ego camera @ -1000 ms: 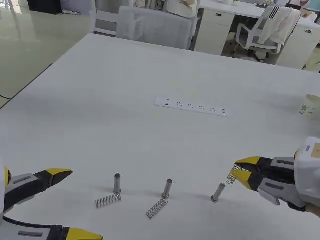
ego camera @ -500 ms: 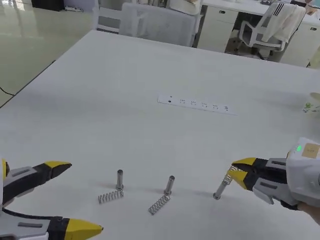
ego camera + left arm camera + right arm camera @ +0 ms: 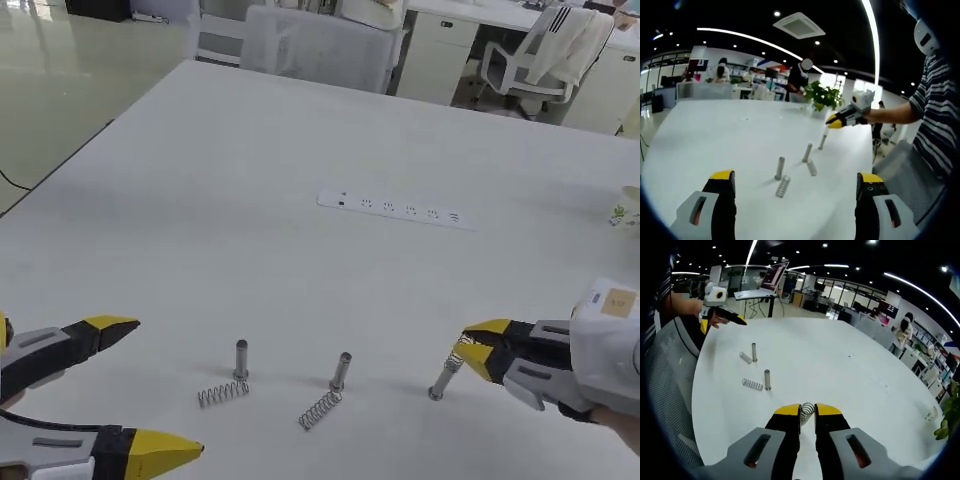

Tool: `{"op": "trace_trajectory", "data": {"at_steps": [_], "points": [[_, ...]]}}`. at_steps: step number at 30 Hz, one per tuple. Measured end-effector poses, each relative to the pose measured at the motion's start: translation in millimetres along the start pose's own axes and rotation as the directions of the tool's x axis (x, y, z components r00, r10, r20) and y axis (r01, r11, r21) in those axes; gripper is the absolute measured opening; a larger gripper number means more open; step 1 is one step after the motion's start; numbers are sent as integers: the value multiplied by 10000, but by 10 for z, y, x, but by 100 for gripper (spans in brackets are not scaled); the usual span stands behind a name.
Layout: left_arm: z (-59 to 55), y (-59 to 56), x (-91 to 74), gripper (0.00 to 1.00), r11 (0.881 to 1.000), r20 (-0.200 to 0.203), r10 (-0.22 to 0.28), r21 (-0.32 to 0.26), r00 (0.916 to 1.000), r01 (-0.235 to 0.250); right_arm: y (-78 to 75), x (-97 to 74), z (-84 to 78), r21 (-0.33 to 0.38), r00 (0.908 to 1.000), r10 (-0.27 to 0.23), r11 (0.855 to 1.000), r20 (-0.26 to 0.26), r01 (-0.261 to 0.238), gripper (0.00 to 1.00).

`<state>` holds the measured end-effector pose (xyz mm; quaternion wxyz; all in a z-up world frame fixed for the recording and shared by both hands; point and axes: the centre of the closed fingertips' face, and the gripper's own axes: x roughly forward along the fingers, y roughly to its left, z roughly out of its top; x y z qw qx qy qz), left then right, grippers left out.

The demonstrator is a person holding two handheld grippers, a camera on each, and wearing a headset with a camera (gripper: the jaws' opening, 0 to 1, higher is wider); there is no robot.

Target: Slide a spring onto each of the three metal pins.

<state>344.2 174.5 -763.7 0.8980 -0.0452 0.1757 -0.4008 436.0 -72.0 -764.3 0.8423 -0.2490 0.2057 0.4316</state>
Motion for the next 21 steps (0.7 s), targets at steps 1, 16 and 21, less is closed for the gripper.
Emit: {"op": "trace_trajectory", "data": {"at_steps": [1,16,21], "points": [[-4,-2,-2,98,10000,-6,6,17,10000,-6,6,11,-14,-1,10000,17,10000,-43,-17,7],[-31,-14,-4,98,10000,-27,80,-40,10000,-80,118,222,-348,-293,9953,295,9990,-924,-324,8],[-18,1,-22,97,9998,42,157,-76,9999,-157,131,248,-434,-302,9933,332,9989,-1104,-367,8]]}}
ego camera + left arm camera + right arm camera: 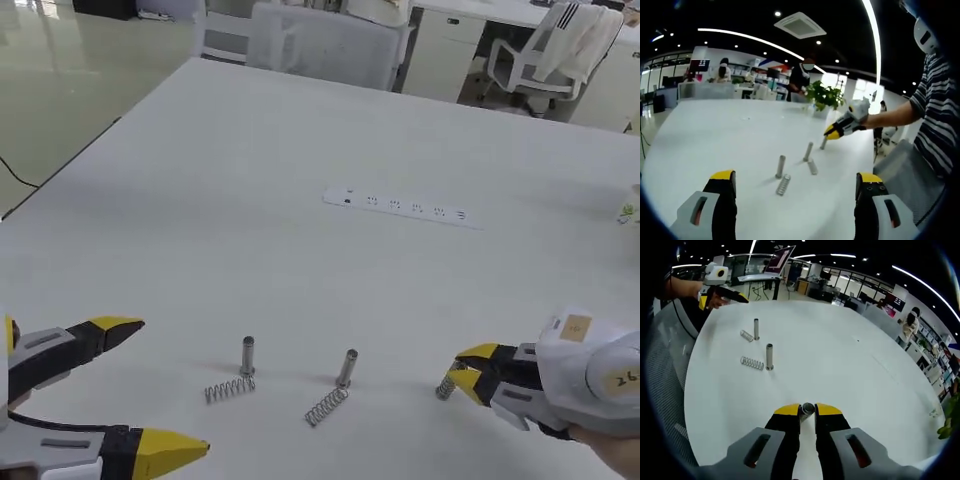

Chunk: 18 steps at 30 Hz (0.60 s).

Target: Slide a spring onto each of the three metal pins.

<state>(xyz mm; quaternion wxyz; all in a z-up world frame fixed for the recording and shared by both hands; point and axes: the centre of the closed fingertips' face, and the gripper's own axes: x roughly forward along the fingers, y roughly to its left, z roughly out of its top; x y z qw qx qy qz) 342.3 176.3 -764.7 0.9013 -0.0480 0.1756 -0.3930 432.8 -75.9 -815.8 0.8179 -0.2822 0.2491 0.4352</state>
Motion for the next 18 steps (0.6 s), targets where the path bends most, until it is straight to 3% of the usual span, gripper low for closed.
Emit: {"op": "trace_trajectory", "data": {"at_steps": [6,13,18], "points": [[7,0,-9,97,10000,5,24,41,10000,-24,-10,-3,-14,356,10000,15,9994,16,-16,8],[25,-16,0,96,10000,36,2,-23,10000,-2,20,-11,2,293,9999,128,9995,-23,-127,10],[132,-92,26,96,9998,256,-181,-64,9995,182,23,-14,11,300,10000,20,9995,-15,-19,15]]}}
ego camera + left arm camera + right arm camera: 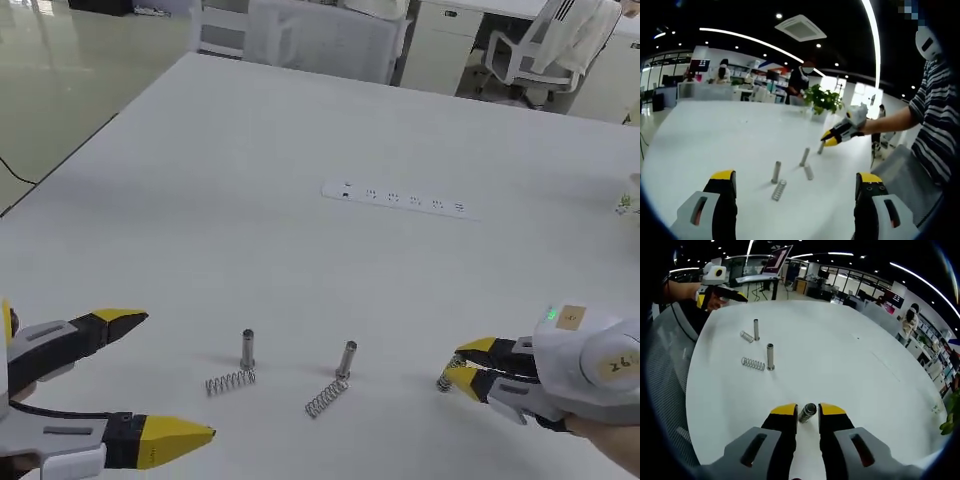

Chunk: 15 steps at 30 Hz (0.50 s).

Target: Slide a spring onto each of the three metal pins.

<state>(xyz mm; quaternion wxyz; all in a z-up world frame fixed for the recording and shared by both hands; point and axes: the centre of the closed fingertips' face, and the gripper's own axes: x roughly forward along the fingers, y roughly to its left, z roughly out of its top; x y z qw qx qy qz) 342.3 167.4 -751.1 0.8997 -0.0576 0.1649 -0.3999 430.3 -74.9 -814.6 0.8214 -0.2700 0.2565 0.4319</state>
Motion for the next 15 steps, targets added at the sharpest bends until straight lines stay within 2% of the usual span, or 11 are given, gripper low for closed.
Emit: {"op": "trace_trajectory", "data": {"at_steps": [2,9,15], "points": [[19,-1,3,97,10000,33,7,66,10000,-7,-46,-27,23,-60,9995,-307,9995,65,307,20],[23,31,-36,97,9998,-15,11,181,10000,-11,-69,-169,168,-5,9975,-482,9988,526,482,19],[-59,77,-77,98,9994,-385,57,337,9992,-44,85,-240,294,-593,9969,-199,9979,755,244,19]]}}
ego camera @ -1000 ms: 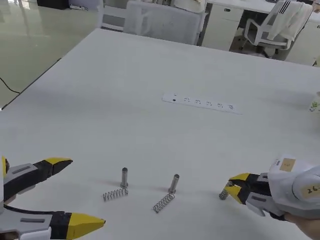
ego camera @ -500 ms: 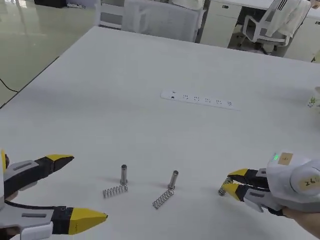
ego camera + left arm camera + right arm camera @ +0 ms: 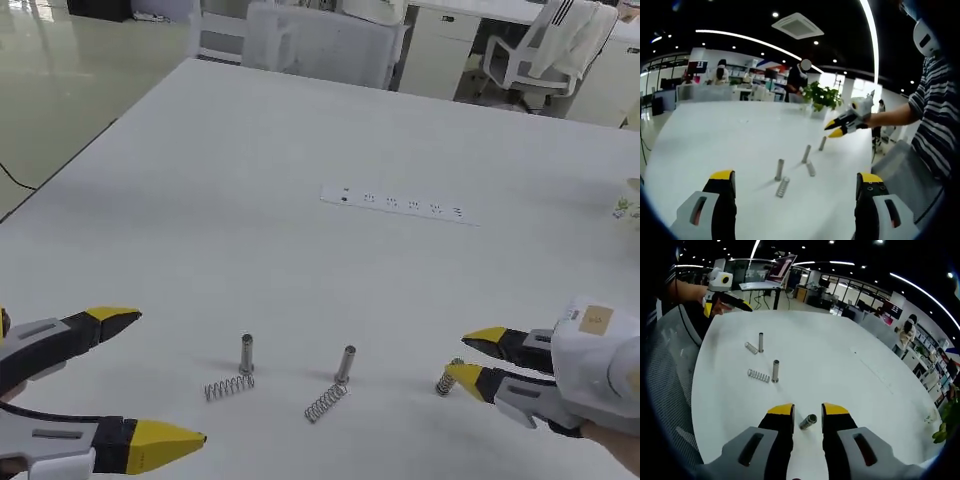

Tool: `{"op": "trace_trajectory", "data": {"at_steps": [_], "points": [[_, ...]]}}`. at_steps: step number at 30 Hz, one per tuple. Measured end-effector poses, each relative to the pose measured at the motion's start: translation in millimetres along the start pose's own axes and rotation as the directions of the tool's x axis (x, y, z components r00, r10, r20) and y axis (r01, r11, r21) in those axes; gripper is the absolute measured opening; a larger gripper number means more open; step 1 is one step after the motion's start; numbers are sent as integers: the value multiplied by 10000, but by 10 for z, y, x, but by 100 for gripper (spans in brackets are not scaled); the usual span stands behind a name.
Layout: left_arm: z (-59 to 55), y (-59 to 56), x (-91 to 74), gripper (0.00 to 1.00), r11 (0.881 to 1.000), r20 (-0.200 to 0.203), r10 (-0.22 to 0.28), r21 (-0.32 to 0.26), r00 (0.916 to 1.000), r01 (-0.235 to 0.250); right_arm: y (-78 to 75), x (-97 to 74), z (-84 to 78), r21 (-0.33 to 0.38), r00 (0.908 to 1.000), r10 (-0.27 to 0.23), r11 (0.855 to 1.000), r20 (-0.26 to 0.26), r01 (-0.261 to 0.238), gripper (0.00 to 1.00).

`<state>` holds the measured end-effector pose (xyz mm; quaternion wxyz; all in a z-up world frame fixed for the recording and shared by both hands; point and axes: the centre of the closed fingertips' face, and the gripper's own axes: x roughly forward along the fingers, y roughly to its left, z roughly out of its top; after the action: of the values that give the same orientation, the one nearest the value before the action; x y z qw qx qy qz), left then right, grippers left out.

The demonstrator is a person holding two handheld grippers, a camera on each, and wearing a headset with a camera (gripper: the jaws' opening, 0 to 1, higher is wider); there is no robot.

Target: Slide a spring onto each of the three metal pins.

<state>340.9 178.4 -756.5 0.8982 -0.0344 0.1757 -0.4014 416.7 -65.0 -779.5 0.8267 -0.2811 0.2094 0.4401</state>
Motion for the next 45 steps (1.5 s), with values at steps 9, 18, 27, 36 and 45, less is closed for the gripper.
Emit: {"op": "trace_trajectory", "data": {"at_steps": [9,18,27,36,45], "points": [[-1,53,-32,97,9998,-11,166,-138,9999,-166,399,36,177,-1969,9927,1181,9730,-251,-1207,20],[-23,26,-38,97,9999,-23,102,-105,9999,-102,505,89,212,-2517,9852,1645,9525,-486,-1715,18],[-92,11,-72,96,9999,-202,115,-81,9997,-117,747,182,210,-3072,9620,2592,9117,-854,-2729,19],[-119,-67,-73,96,9999,-299,74,-72,9995,-76,964,406,266,-4922,9381,3068,7989,-1609,-3457,19],[-110,-84,-114,96,9997,-209,158,-176,9997,-161,1031,690,323,-6504,9383,2634,6767,-2239,-3451,12]]}}
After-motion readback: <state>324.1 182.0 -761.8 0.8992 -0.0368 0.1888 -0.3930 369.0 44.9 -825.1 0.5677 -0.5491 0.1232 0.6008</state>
